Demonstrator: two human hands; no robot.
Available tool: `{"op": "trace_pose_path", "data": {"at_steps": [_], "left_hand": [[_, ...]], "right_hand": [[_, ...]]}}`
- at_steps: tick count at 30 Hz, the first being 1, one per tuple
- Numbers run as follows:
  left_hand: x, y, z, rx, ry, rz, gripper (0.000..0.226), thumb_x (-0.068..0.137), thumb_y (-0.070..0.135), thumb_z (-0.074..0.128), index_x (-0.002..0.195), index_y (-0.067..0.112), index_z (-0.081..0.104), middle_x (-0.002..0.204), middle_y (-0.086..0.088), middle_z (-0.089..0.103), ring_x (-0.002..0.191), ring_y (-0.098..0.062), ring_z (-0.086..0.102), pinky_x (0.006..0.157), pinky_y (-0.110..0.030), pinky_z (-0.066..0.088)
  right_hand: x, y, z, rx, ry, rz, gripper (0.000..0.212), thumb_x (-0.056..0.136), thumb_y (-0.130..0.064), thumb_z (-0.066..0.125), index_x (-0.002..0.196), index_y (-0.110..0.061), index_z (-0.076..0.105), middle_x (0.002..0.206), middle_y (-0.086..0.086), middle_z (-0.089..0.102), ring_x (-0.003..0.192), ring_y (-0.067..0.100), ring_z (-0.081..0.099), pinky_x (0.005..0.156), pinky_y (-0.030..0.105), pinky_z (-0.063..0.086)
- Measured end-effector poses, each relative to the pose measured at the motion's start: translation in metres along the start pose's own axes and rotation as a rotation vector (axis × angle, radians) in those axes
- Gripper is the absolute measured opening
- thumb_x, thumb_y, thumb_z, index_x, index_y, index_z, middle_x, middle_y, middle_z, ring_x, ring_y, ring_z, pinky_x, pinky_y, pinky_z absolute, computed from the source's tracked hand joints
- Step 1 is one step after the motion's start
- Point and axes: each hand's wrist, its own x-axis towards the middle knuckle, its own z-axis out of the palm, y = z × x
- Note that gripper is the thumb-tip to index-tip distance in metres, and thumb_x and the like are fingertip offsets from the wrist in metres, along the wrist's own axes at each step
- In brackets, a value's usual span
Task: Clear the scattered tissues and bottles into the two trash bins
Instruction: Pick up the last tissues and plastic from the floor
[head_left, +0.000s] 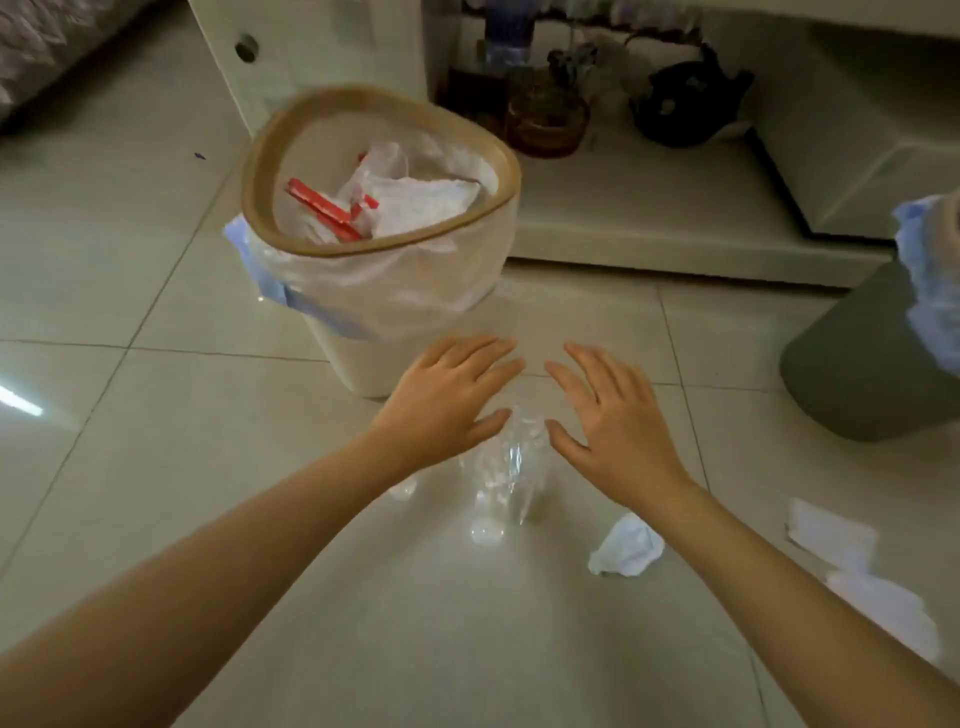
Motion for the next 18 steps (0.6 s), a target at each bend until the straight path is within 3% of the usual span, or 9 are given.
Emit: {"op": "trace_pose_path", "data": {"at_steps": [5,9,13,18], "left_hand": [[-0.006,0.018,0.046,-0.073,-0.49,-0.147,0.086,0.082,0.068,0.051,0.151,0.032,0.013,0.159,-0.004,0.014,0.143,-0.026,0.02,0.112,-0.042,0.023],[0.0,0.028,0.073,-0.159,-0.66,-0.234,0.105,0.069,0.073,0.062,0.149,0.039,0.004,0.16,-0.003,0.007,0.144,-0.029,0.017,0.112,-0.049,0.023],[0.006,0.044,0.098,-0.146,-0.679,-0.248,0.103,0.067,0.068,0.069,0.148,0.039,0.011,0.156,-0.002,0.014,0.139,-0.031,0.026,0.105,-0.051,0.033],[0.018,0.068,0.111,-0.254,-0.524,-0.256,0.065,0.082,0.036,0.068,0.139,0.033,0.037,0.139,-0.002,0.042,0.12,-0.028,0.046,0.09,-0.039,0.044]], "right_hand": [[-0.066,0.019,0.037,-0.025,-0.142,0.083,0.062,0.087,-0.049,0.032,0.14,-0.019,0.043,0.15,0.009,0.035,0.138,0.028,0.028,0.111,0.054,0.018],[-0.106,0.033,0.053,0.002,-0.211,0.151,0.062,0.086,-0.051,0.03,0.139,-0.02,0.042,0.151,0.009,0.035,0.138,0.028,0.028,0.111,0.057,0.019],[-0.137,0.052,0.062,-0.009,-0.257,0.216,0.063,0.085,-0.049,0.043,0.14,-0.02,0.041,0.152,0.008,0.032,0.139,0.028,0.028,0.11,0.057,0.02],[-0.169,0.071,0.069,-0.021,-0.268,0.282,0.062,0.087,-0.044,0.052,0.142,-0.017,0.038,0.154,0.01,0.027,0.142,0.03,0.024,0.112,0.057,0.013]]}}
